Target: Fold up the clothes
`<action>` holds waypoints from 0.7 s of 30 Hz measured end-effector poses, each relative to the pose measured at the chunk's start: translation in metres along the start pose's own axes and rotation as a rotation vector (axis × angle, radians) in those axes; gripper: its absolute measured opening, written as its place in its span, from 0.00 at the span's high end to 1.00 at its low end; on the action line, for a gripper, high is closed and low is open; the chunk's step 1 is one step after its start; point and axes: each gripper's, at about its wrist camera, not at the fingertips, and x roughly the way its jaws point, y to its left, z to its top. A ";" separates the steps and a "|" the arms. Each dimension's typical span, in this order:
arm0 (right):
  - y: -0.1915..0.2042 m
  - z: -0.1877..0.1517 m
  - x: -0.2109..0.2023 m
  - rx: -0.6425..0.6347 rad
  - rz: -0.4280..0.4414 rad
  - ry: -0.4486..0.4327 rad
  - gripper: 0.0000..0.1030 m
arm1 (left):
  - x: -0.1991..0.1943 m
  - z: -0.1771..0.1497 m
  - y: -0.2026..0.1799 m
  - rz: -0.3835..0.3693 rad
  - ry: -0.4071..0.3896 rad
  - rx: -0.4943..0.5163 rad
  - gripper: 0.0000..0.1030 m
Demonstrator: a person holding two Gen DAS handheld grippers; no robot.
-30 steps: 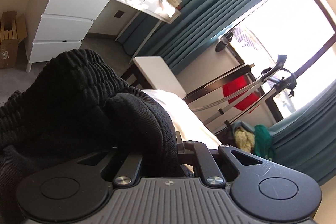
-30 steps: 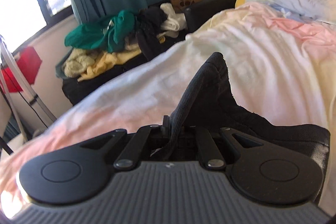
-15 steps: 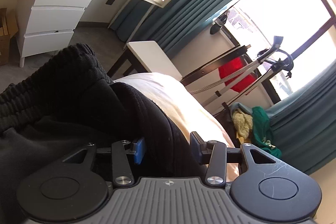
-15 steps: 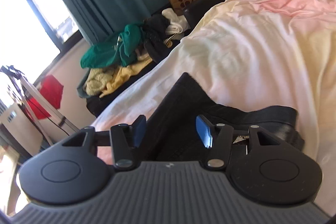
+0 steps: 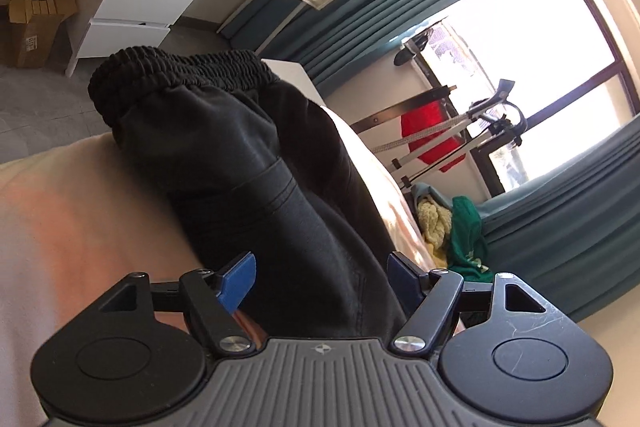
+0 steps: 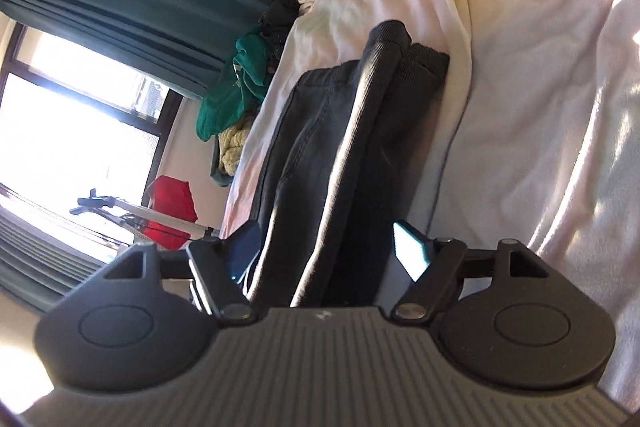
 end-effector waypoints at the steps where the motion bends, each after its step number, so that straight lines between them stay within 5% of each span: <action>1: -0.003 -0.002 0.007 -0.026 0.005 0.027 0.26 | 0.008 -0.002 0.005 0.019 0.021 -0.018 0.28; 3: -0.007 -0.004 0.020 -0.081 -0.001 0.069 0.28 | 0.028 -0.002 0.021 0.047 0.050 -0.073 0.28; 11: -0.010 0.020 0.062 -0.064 0.052 -0.017 0.28 | 0.084 0.024 0.045 0.019 0.003 -0.124 0.26; 13: -0.011 0.029 0.070 -0.038 0.051 -0.061 0.29 | 0.084 0.029 0.047 0.008 -0.022 -0.164 0.37; 15: -0.014 0.038 0.077 -0.004 0.060 -0.134 0.37 | 0.083 0.032 0.047 -0.010 -0.041 -0.195 0.46; 16: -0.017 0.040 0.082 -0.005 0.040 -0.156 0.51 | 0.084 0.034 0.047 -0.015 -0.049 -0.192 0.48; 17: -0.019 0.041 0.086 -0.007 0.021 -0.178 0.75 | 0.086 0.035 0.047 -0.019 -0.057 -0.185 0.54; 21: -0.021 0.038 0.092 -0.047 -0.023 -0.237 0.87 | 0.090 0.035 0.044 -0.027 -0.112 -0.163 0.74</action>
